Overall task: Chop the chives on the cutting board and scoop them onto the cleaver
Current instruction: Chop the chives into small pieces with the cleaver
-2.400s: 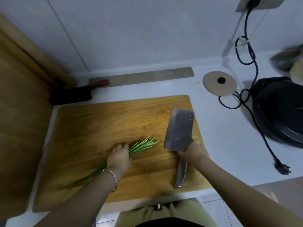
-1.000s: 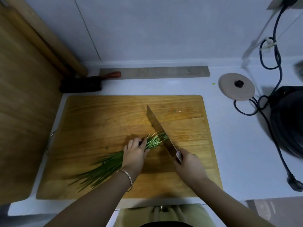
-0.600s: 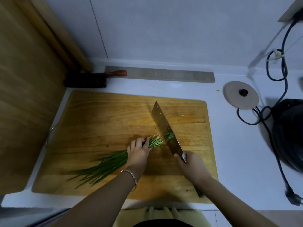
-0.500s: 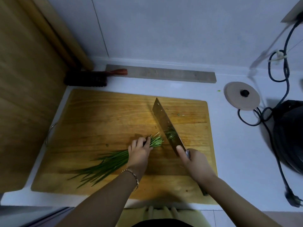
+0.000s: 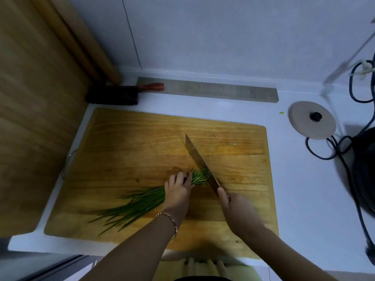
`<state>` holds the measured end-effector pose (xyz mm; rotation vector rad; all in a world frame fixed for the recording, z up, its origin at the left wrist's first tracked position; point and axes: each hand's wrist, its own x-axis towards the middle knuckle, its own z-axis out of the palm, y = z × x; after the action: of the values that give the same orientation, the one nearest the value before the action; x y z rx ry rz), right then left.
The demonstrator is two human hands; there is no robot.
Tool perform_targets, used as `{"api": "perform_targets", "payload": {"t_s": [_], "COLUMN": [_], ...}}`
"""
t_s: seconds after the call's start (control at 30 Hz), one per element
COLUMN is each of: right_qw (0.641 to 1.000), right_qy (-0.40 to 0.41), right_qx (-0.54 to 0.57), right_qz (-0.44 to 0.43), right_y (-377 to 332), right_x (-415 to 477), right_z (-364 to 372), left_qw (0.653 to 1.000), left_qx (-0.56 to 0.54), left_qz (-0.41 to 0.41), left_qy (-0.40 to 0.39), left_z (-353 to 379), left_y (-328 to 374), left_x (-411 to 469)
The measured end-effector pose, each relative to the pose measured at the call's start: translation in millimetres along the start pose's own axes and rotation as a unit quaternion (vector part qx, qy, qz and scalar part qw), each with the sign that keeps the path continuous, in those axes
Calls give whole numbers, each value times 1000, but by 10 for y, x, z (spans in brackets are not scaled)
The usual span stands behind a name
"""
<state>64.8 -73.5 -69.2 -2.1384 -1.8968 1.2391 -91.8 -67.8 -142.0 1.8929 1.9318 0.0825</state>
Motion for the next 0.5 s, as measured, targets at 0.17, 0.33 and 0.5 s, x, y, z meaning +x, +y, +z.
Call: {"api": "perform_targets", "payload": {"t_s": [0.17,0.33,0.5], "right_qw": [1000,999,1000], "right_qy": [15,25,21], "right_qx": [14,30,4], "right_qz": [-8,-4,3], "right_y": [1,-27,-63], "right_x": [54,102,96], "right_z": [107,64,76], "left_qw": [1000,998,994], "left_qx": [-7,-39,-66], "left_qz": [-7,-1,-13], "left_qy": [13,48,88], "left_z": [-12,-50,-45], "left_y": [-11,17,52], "left_x": [-1,-12,-3]}}
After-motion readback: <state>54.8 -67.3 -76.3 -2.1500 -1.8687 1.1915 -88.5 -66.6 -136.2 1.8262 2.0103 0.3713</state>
